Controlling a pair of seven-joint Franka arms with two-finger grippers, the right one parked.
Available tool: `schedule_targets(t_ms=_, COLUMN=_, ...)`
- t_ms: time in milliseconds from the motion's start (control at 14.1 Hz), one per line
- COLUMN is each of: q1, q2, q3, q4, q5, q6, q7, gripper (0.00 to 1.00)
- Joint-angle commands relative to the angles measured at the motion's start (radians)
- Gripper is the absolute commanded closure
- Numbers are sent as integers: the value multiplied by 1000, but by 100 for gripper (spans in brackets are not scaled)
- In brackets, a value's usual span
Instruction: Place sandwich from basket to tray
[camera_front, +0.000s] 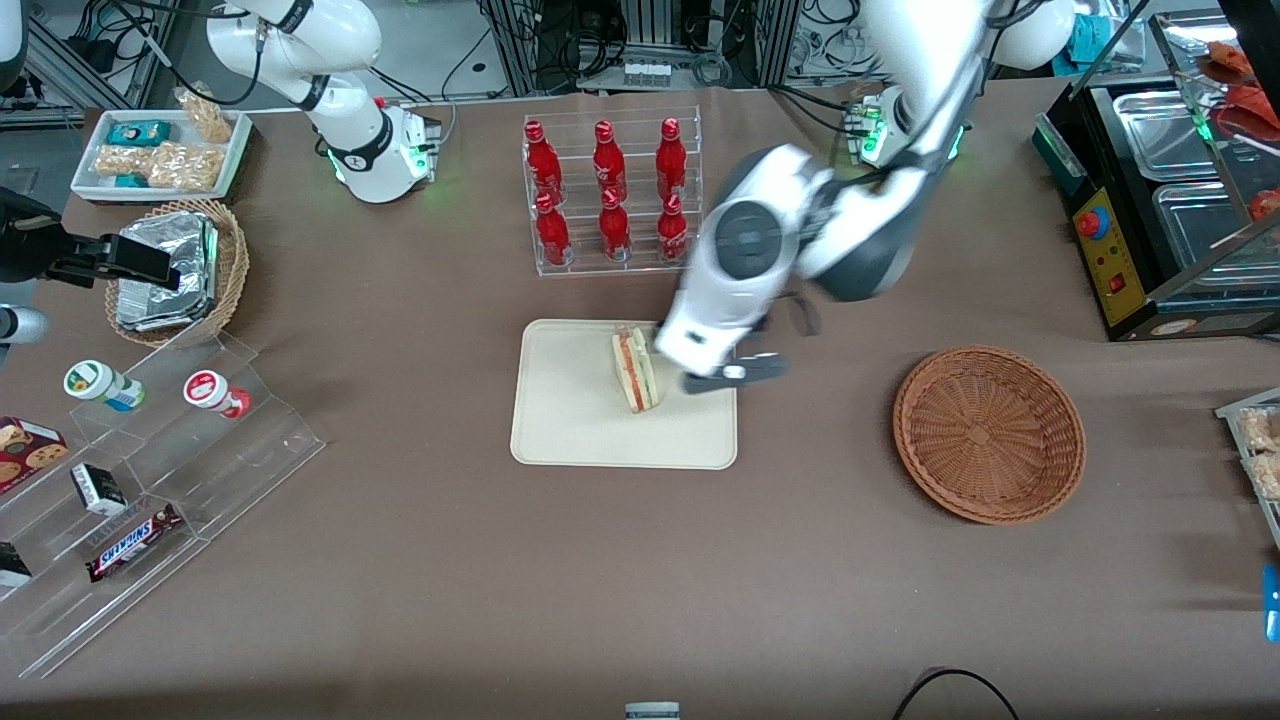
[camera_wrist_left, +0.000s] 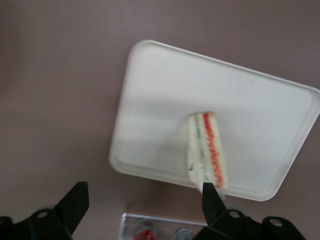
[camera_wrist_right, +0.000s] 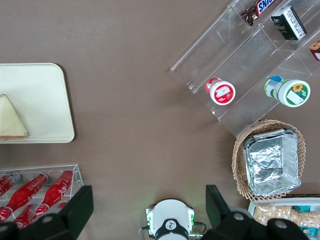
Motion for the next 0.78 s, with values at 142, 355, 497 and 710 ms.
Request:
schedule_targets(t_ms=142, q1=248, q2=-159, q3=-6, q4=-43, q5=10, q6=-256, q7=223, gripper=0)
schedule_targets(t_ms=355, q1=393, q2=-208, q3=-1, q4=-35, q5=42, q6=-381, q7=396, gripper=0)
schedule_targets(t_ms=497, q1=443, q2=-237, q3=-1, q4=-23, q5=131, q6=-476, q7=475, gripper=0)
schedule_targets(t_ms=710, q1=525, q2=-253, q3=-1, q4=49, q5=165, q6=-583, q7=546, gripper=0)
